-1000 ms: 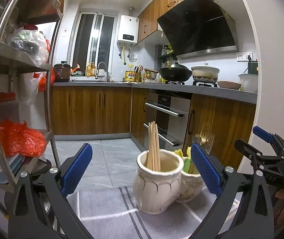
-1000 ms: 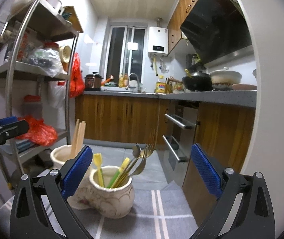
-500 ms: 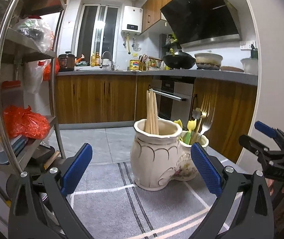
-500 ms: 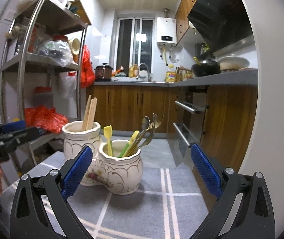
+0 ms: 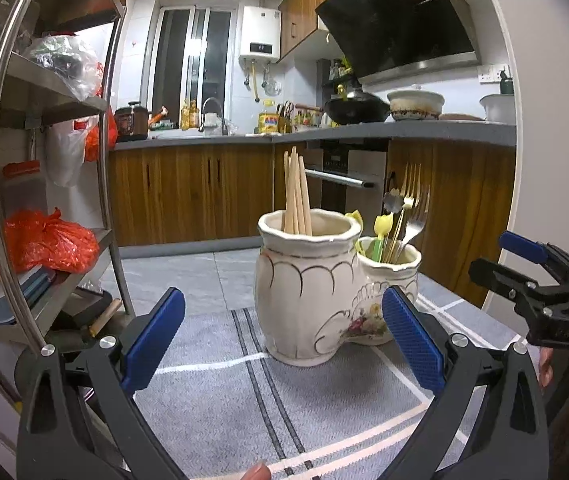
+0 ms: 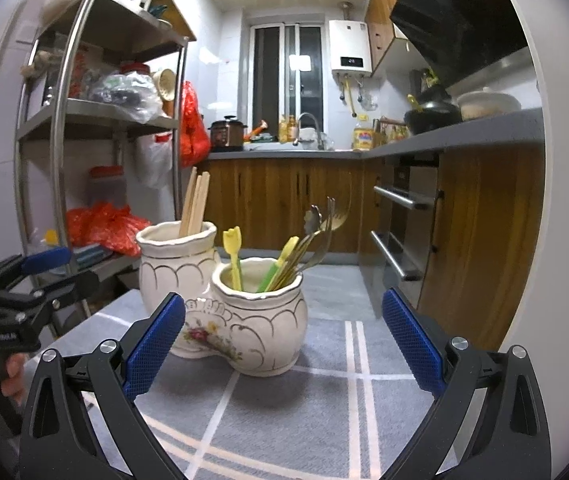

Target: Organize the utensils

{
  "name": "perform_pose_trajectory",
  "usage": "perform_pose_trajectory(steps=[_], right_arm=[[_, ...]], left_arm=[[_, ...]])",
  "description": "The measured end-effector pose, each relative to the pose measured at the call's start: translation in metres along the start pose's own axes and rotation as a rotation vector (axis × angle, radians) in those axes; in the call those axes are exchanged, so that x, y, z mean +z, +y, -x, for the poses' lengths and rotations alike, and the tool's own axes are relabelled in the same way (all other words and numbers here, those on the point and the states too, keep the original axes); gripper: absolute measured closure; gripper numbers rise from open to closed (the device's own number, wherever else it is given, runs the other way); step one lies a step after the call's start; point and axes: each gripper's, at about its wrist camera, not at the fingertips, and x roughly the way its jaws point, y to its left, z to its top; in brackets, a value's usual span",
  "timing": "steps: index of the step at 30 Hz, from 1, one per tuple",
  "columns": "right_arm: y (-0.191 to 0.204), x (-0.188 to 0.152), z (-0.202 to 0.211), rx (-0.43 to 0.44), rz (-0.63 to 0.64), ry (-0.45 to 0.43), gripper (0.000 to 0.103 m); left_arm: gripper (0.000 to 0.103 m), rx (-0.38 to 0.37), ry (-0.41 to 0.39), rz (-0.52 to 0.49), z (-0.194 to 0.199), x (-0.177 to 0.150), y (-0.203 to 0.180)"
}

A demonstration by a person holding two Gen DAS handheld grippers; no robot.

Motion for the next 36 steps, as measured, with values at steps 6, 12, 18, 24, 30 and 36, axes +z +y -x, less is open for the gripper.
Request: perform_pose_trajectory(steps=[6, 12, 18, 24, 30, 36], right_arm=[[0.0006, -0.0014, 0.0007, -0.002, 0.002, -0.003, 0.005], [0.0003, -0.0019, 0.0005, -0.003, 0.002, -0.003, 0.005], [-0.0017, -0.0035, 0.0000, -0.013, -0.002, 0.002, 0.005], [-0.0032, -0.0046, -0.0008, -0.015, -0.003, 0.006, 0.005], [-0.0040, -0.0049, -0.0006, -0.015, -0.003, 0.007, 0.005], [-0.0045, -0.0048, -0.0003, -0.014, -0.003, 0.006, 0.005]], left_arm=[[0.006, 0.010, 0.009, 0.020, -0.0019, 0.0003, 0.0046], [0.006, 0.017, 0.006, -0.020, -0.0015, -0.0016, -0.0033], [0.006, 0.014, 0.008, -0.012, -0.0016, -0.0017, -0.0026], [0.006, 0.015, 0.007, -0.013, -0.0019, -0.0017, -0.0023], [0.006, 0.015, 0.007, -0.014, -0.0019, -0.0018, -0.0024], [0.006, 0.015, 0.008, -0.013, -0.0019, -0.0018, -0.0024]])
